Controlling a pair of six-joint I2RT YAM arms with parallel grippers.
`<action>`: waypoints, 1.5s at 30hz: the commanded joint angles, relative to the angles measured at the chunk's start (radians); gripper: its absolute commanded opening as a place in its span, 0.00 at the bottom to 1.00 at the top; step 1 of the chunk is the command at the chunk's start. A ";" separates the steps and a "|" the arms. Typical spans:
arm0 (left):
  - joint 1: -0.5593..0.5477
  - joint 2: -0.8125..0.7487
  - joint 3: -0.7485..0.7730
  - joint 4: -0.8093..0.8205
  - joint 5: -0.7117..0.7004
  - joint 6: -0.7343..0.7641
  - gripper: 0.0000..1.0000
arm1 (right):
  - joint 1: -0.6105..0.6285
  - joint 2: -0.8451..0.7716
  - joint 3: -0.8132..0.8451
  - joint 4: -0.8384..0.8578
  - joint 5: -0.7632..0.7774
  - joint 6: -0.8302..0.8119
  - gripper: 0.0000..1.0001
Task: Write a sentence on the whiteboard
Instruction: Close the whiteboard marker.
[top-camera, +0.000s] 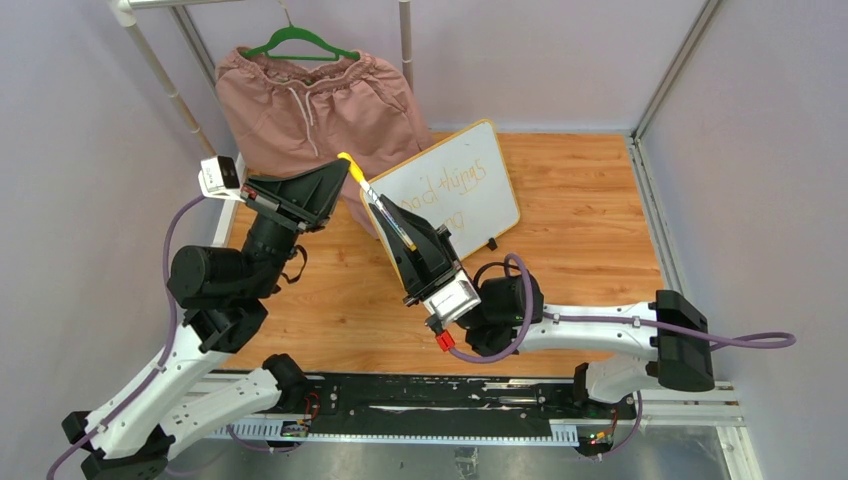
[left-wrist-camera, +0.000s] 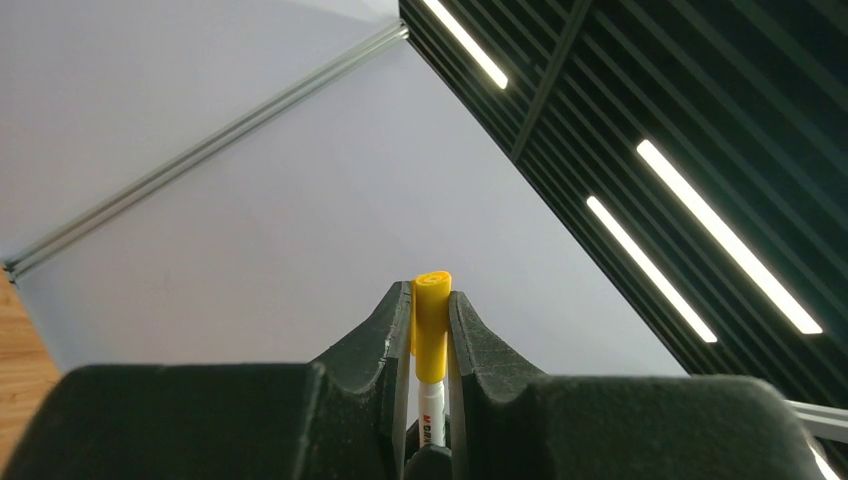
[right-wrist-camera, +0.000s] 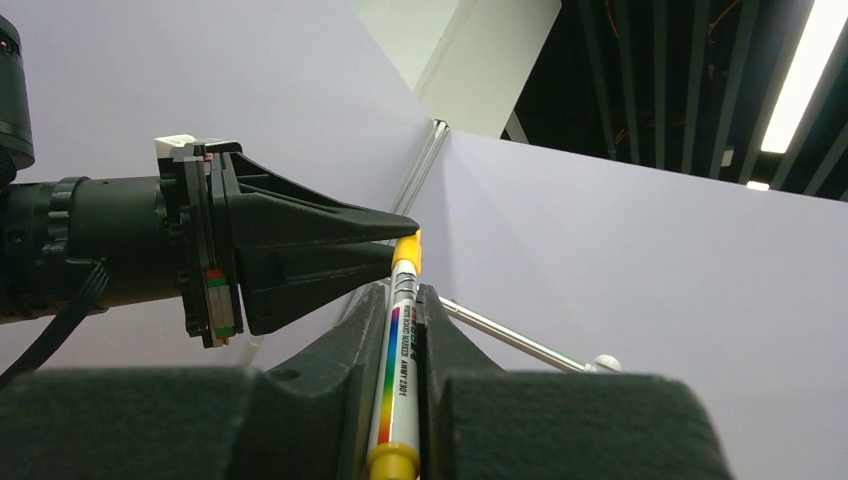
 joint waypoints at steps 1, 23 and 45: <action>-0.007 0.028 -0.001 0.001 0.075 -0.003 0.00 | -0.009 0.017 0.045 0.027 -0.069 -0.066 0.00; -0.007 0.070 -0.021 0.067 0.252 0.073 0.00 | -0.010 0.020 0.032 -0.096 -0.142 -0.252 0.00; -0.031 0.093 -0.066 0.066 0.367 0.040 0.00 | -0.018 0.083 0.096 -0.138 -0.158 -0.303 0.00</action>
